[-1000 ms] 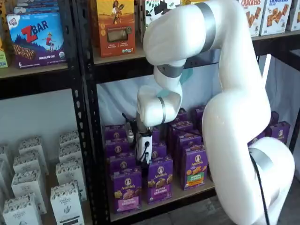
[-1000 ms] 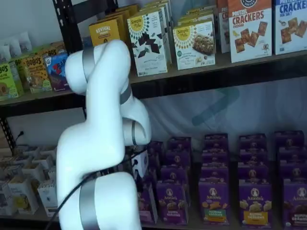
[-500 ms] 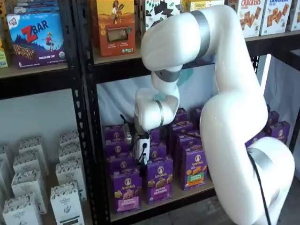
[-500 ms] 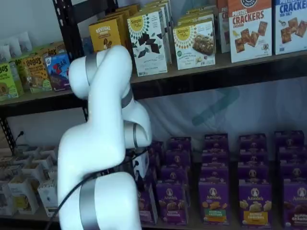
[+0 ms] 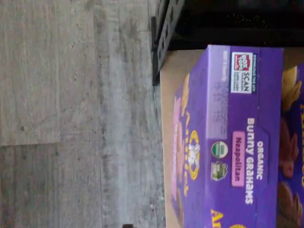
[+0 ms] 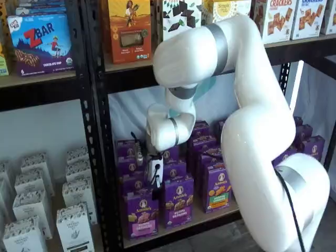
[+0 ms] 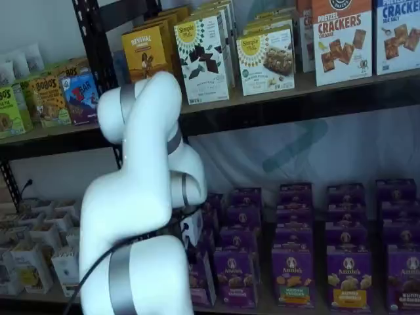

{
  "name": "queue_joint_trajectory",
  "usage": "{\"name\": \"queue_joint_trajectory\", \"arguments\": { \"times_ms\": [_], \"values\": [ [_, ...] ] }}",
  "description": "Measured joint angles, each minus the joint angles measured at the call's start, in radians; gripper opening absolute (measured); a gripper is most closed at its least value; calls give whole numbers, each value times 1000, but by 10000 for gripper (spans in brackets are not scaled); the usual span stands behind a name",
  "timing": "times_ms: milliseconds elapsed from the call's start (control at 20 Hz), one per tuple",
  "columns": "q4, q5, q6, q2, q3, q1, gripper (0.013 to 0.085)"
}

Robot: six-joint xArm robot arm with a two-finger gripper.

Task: Pick up the purple box with a pink patch in the middle, on the bottom shelf, the first box from the left

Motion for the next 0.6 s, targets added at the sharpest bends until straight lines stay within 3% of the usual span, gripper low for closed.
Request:
{"name": "queue_joint_trajectory", "arguments": {
  "times_ms": [600],
  "values": [
    [-58,11,76,92,-100,23,850]
  ]
}}
